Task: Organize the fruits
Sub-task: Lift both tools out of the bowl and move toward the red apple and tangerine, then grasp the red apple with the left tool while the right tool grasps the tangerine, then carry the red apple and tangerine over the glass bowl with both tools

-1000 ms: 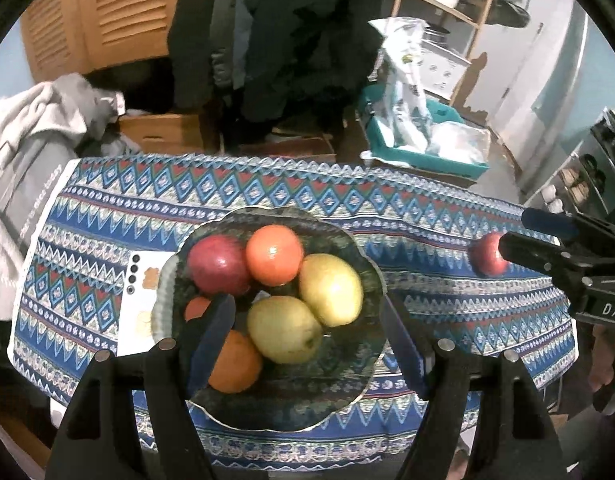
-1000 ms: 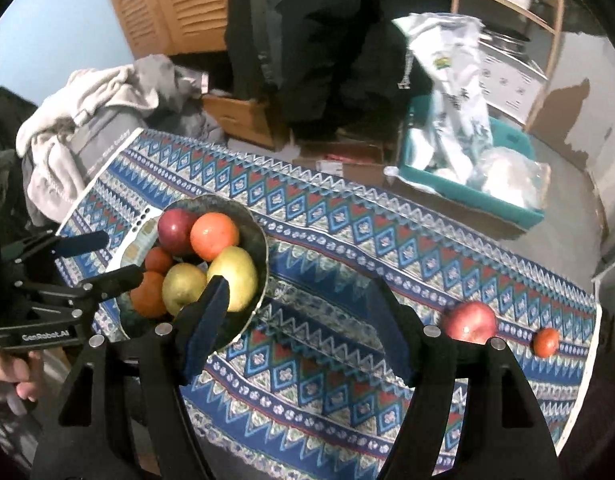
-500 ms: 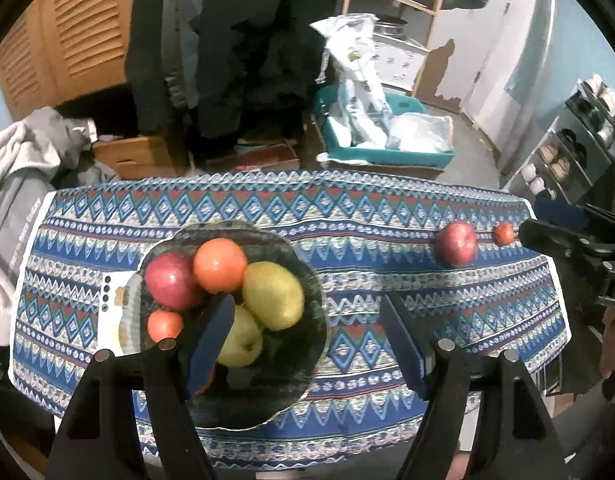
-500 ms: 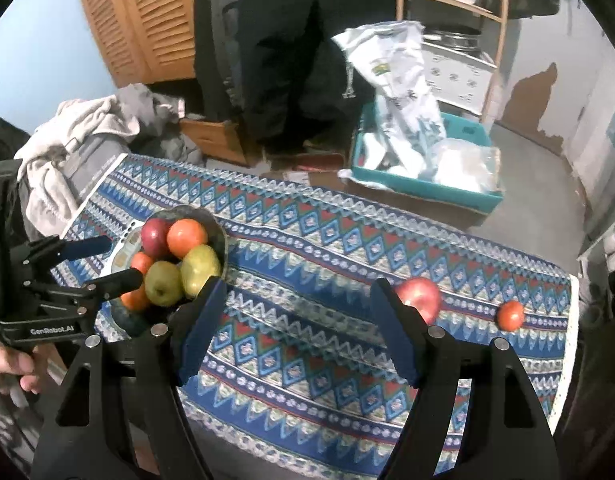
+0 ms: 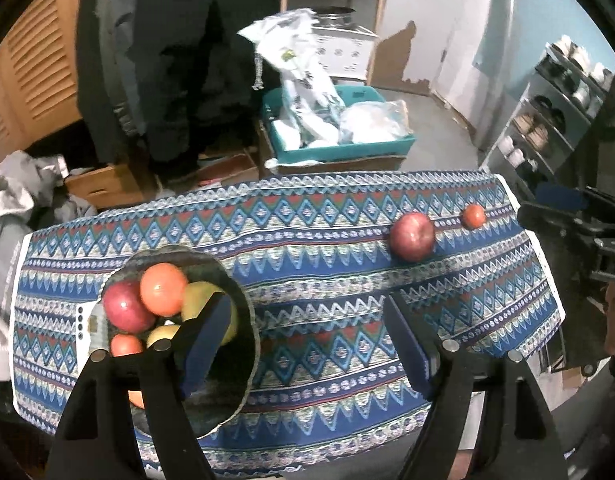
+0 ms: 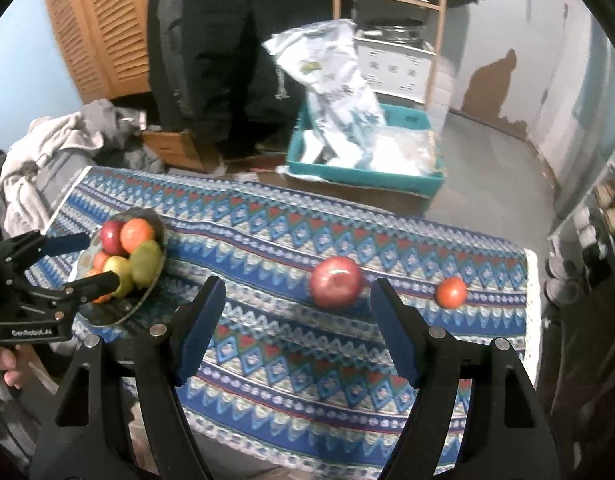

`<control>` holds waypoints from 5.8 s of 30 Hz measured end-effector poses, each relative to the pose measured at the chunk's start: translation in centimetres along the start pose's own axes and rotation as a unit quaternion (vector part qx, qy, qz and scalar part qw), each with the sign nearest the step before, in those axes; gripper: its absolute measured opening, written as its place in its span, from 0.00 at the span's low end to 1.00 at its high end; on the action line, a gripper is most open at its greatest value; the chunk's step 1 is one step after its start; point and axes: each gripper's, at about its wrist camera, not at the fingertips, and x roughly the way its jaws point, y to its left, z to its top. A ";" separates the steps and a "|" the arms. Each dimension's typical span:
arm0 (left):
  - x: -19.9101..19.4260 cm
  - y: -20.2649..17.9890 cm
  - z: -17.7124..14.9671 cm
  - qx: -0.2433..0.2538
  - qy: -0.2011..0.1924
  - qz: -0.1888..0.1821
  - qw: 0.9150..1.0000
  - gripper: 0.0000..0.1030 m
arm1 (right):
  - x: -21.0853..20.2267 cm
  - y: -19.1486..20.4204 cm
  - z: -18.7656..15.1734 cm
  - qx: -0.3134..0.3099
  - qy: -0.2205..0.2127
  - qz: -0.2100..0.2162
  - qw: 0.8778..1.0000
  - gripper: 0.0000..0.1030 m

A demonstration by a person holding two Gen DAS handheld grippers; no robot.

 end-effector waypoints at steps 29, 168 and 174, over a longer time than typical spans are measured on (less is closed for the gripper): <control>8.0 -8.8 3.5 0.053 0.055 -0.033 0.997 0.83 | 4.0 -13.2 -3.9 0.079 0.075 -0.074 0.991 0.73; -2.2 6.4 -1.1 -0.007 -0.001 -0.028 1.000 0.73 | 4.2 12.8 3.8 -0.108 0.034 0.132 0.985 0.46; -1.5 10.4 -2.3 -0.041 0.010 -0.006 0.999 0.73 | 6.5 15.5 4.2 -0.118 0.055 0.143 0.981 0.46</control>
